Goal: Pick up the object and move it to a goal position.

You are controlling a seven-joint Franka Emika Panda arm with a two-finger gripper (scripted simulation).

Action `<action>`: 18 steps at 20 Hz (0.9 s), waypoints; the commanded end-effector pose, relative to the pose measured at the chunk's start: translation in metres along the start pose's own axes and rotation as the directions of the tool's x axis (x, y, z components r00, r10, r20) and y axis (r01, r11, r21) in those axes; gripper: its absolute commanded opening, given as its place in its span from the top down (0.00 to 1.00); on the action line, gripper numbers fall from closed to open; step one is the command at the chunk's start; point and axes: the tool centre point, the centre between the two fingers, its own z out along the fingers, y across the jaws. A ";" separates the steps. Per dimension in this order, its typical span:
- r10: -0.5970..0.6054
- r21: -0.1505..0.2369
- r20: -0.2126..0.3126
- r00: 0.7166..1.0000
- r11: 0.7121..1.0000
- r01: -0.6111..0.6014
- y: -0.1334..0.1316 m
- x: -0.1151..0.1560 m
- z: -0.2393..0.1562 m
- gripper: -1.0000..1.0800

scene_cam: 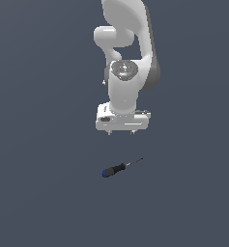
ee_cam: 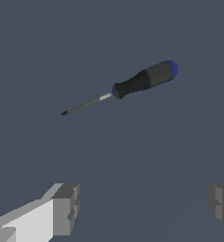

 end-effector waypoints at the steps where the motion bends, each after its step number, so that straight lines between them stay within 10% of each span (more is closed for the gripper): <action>1: 0.000 0.000 0.000 1.000 1.000 0.000 0.000 0.000 0.000 0.04; 18: -0.034 0.024 -0.002 0.999 0.999 0.034 -0.037 0.002 -0.003 0.04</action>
